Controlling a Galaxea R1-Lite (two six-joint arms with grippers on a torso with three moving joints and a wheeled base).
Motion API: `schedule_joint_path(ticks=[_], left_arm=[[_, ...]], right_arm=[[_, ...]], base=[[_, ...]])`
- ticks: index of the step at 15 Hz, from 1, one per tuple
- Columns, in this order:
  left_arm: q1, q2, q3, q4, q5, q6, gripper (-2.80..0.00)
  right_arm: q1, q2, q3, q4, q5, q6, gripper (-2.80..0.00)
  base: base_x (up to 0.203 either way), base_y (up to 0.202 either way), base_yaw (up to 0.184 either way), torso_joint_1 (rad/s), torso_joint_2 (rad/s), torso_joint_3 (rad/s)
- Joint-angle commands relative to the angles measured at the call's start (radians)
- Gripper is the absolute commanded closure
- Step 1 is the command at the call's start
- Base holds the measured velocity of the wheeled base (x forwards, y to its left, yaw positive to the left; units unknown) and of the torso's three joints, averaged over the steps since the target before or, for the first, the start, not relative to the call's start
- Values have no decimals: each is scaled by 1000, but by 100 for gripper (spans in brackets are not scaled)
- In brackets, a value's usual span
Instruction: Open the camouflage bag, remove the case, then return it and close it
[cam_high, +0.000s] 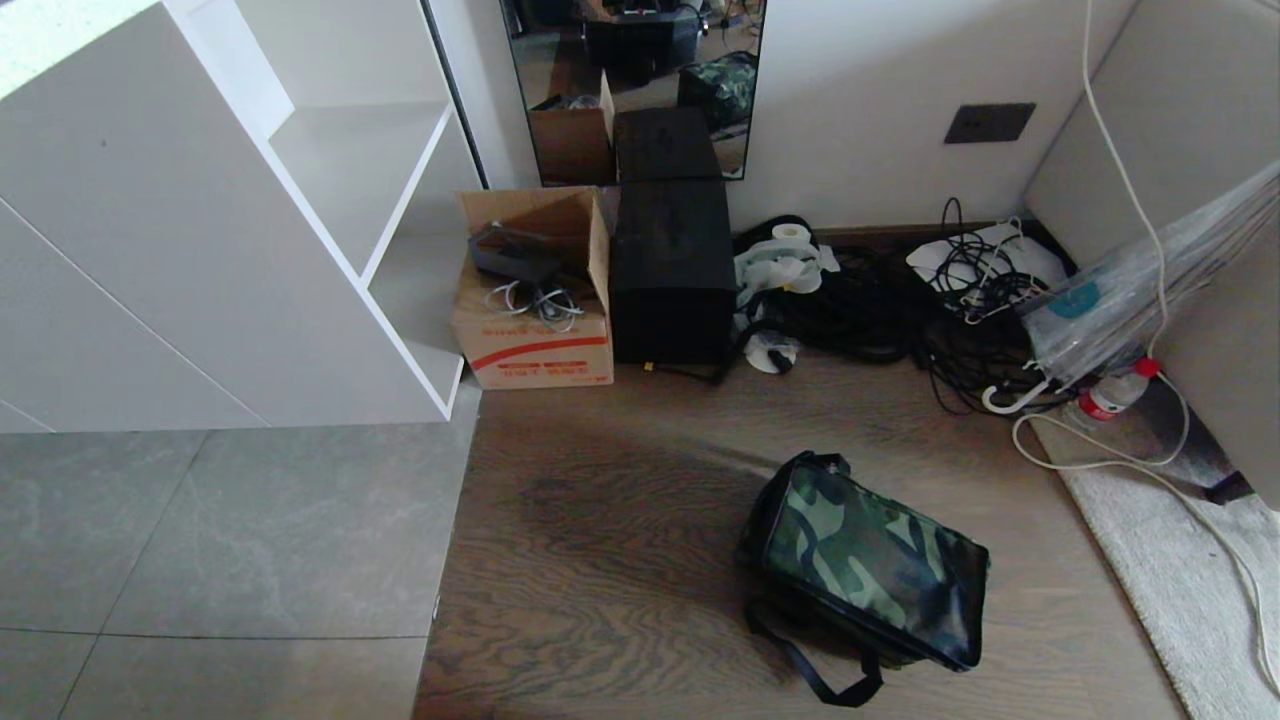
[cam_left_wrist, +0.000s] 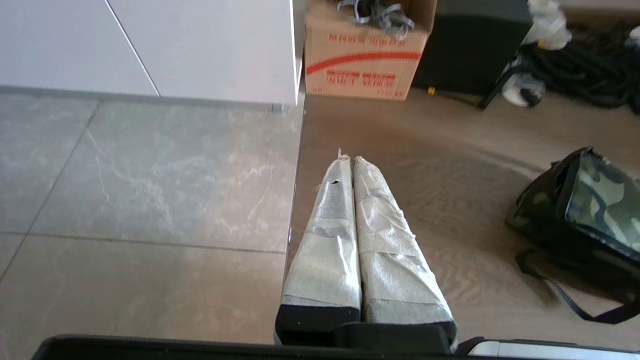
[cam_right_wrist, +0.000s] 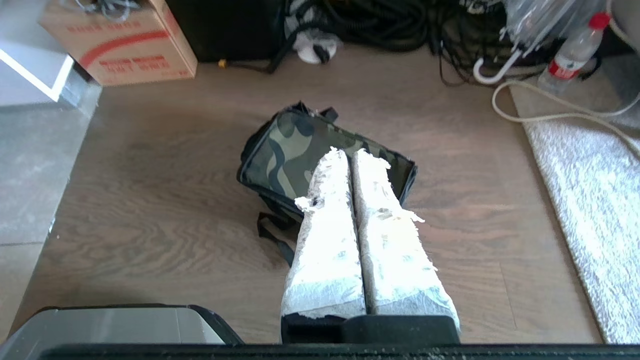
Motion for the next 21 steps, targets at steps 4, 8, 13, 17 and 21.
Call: schedule_joint_path(ticks=[4, 8, 13, 17, 21], left_arm=[[0, -1, 9, -1, 0, -1, 0], [0, 0, 9, -1, 0, -1, 0], [0, 0, 9, -1, 0, -1, 0], [0, 0, 9, 0, 0, -1, 0], [0, 0, 9, -1, 0, -1, 0]], right_arm=[[0, 2, 2, 1, -1, 2, 0], [0, 3, 2, 1, -1, 2, 0], [0, 3, 2, 2, 0, -3, 0], [0, 2, 2, 4, 0, -7, 0], [0, 3, 2, 2, 0, -1, 0]], base=[[0, 0, 0, 6, 1, 195], [0, 0, 0, -1, 5, 202], [0, 0, 0, 3, 3, 203], [0, 0, 0, 2, 2, 208], [0, 0, 0, 1, 2, 204]])
